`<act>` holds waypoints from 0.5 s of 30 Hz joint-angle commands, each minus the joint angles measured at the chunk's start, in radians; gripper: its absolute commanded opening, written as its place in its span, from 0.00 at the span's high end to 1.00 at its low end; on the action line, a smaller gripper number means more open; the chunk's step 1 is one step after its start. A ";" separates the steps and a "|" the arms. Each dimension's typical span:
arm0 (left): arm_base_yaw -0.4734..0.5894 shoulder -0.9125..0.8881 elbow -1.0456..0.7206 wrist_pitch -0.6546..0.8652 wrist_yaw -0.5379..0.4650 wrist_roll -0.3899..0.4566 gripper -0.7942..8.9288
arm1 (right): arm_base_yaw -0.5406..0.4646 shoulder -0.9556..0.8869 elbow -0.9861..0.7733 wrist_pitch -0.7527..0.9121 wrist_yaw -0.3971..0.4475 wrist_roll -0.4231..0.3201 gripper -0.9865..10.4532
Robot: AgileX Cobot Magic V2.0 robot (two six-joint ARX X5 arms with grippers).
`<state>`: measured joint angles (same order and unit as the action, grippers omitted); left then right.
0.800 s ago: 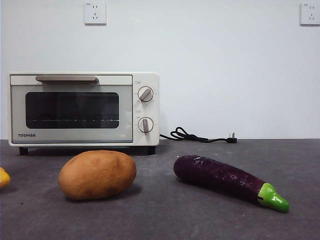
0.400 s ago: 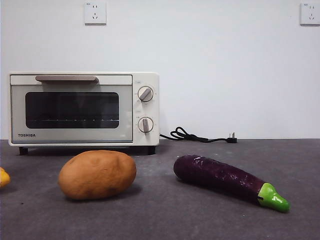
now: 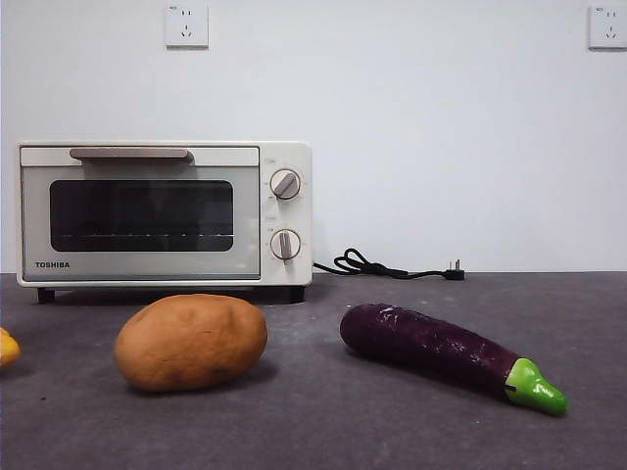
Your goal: Take the eggplant from the table,put the eggplant in the oven
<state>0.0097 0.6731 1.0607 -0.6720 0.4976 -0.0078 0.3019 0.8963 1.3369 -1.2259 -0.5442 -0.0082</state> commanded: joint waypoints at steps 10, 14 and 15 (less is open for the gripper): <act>-0.005 0.034 -0.004 0.038 0.004 0.012 0.92 | 0.026 0.027 0.017 0.011 -0.006 -0.003 0.36; -0.007 0.096 -0.003 0.124 0.002 0.012 0.92 | 0.034 0.048 0.017 -0.001 -0.006 -0.003 0.36; -0.007 0.117 -0.002 0.143 0.000 0.012 0.92 | 0.035 0.052 0.017 -0.006 -0.006 -0.003 0.36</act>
<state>0.0051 0.7750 1.0611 -0.5419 0.4976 -0.0074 0.3340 0.9459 1.3502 -1.2324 -0.5484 -0.0090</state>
